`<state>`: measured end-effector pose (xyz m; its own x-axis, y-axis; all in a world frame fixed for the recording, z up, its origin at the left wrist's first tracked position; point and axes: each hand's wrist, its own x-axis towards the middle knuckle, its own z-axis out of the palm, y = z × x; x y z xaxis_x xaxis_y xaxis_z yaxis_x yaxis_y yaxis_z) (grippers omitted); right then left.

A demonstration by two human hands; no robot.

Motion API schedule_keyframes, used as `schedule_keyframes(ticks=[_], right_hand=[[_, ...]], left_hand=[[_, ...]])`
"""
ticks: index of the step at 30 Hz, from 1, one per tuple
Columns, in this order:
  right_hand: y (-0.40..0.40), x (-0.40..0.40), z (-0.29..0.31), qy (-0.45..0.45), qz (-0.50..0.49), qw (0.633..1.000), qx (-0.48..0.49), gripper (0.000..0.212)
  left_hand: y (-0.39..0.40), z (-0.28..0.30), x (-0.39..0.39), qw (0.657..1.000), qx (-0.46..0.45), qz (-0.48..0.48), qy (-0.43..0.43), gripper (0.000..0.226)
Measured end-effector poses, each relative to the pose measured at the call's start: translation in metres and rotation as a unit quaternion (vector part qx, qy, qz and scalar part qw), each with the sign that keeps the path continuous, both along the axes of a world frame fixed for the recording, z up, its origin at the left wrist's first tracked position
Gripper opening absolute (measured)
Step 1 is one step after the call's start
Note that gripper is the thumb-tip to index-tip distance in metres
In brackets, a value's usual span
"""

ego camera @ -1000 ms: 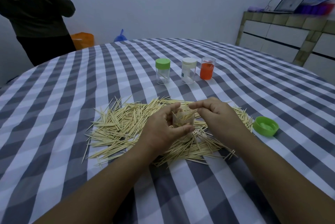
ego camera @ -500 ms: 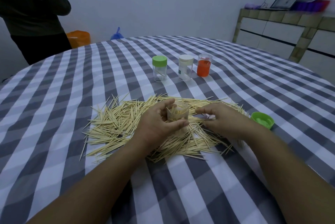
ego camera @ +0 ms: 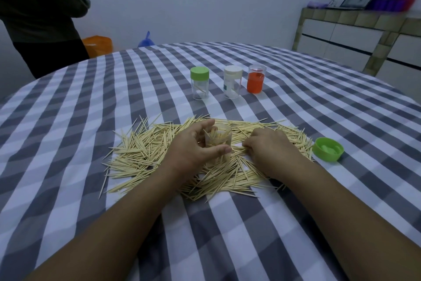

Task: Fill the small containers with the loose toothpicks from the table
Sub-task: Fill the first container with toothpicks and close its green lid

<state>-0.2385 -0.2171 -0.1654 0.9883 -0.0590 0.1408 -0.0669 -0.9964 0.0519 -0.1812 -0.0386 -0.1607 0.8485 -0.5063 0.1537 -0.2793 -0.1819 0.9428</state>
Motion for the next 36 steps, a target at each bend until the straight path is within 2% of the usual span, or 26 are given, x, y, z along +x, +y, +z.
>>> schedule_keyframes(ticks=[4,8,16,22,28,31,33,34,36], right_hand=[[0.008,0.001,-0.008,-0.023,0.038,0.998,0.049,0.033],[0.009,0.004,-0.008,-0.031,0.041,0.998,0.040,0.031],[0.006,-0.003,-0.004,-0.020,-0.019,0.999,0.043,0.018],[0.014,-0.006,-0.001,-0.014,-0.009,1.000,0.023,0.027],[0.004,-0.004,0.000,-0.003,-0.045,0.999,0.019,0.022],[-0.002,-0.004,0.009,0.001,-0.092,0.992,0.087,0.013],[-0.005,-0.006,0.016,-0.039,-0.123,0.976,0.173,0.018],[-0.006,-0.008,0.018,-0.073,-0.128,0.961,0.235,0.020],[-0.007,-0.011,0.022,-0.133,-0.123,0.907,0.381,0.017]], left_hand=[[0.000,-0.001,0.002,1.000,0.000,0.001,-0.004,0.088],[0.000,-0.001,0.002,1.000,-0.001,-0.002,-0.002,0.088],[0.001,-0.001,0.002,1.000,0.000,0.001,0.003,0.092],[0.002,-0.001,0.003,1.000,0.004,0.006,0.004,0.094],[0.002,-0.001,0.002,1.000,-0.005,0.008,0.016,0.093],[0.002,-0.001,0.003,1.000,-0.006,0.007,0.016,0.092],[0.002,-0.001,0.003,1.000,-0.005,0.005,0.014,0.091],[0.002,-0.001,0.003,1.000,-0.003,0.005,0.012,0.091],[0.001,-0.001,0.001,1.000,-0.001,0.005,0.006,0.091]])
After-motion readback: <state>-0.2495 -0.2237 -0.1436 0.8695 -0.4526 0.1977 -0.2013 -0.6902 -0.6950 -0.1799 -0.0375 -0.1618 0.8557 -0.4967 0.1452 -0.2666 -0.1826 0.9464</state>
